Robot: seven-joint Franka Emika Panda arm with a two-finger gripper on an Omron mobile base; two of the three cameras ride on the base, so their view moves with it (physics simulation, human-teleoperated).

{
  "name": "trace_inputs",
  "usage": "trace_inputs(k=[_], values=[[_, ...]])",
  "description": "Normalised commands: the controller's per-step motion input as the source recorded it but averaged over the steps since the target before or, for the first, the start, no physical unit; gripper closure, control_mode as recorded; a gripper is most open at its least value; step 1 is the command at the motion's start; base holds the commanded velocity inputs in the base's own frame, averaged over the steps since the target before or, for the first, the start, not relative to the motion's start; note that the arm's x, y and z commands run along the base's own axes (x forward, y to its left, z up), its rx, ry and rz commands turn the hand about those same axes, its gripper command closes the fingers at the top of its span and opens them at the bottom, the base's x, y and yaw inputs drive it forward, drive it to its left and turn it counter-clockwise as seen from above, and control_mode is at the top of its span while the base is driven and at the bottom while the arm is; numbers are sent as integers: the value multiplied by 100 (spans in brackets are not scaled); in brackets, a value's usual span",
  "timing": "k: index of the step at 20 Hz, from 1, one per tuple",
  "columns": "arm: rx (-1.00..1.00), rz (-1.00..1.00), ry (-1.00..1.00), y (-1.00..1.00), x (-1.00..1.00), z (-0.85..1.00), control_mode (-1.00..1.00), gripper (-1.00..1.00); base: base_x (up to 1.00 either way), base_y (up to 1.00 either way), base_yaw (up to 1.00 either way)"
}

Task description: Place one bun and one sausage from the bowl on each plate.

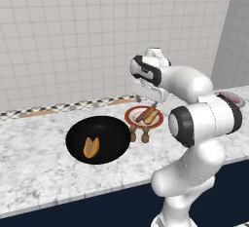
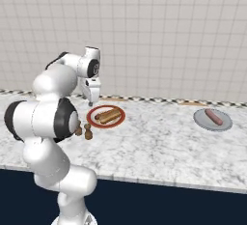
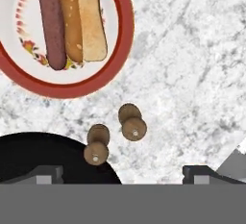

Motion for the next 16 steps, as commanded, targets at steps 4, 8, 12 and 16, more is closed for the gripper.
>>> trace_inputs(k=[4, 8, 12, 16], values=[[-16, 19, 16, 100, -84, 59, -100, -100, 0, 0, 0], [-17, 33, 1, 100, -100, -1, -100, -100, 0, 0, 0], [-9, 30, -4, 91, -81, -13, -100, -100, 0, 0, 0], [1, 10, -5, 95, 5, -30, -100, -100, 0, 0, 0]])
